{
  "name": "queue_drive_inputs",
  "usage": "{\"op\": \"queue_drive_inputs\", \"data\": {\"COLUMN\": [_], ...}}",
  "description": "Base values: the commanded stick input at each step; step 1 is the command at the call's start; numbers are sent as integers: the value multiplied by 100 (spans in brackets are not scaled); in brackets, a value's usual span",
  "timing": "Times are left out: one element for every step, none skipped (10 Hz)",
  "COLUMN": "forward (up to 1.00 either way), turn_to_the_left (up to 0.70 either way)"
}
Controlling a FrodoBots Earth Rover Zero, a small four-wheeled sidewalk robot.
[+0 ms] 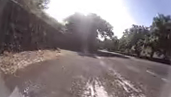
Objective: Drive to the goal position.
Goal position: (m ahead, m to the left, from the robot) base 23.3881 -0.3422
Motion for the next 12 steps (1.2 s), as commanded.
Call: {"op": "queue_drive_inputs", "data": {"forward": [70,70,70,70,70,70,70,70,70,70,70,70], "turn_to_the_left": [-23,-26,-27,-28,-29,-30,-32,-33,-34,-8,-3,0]}}
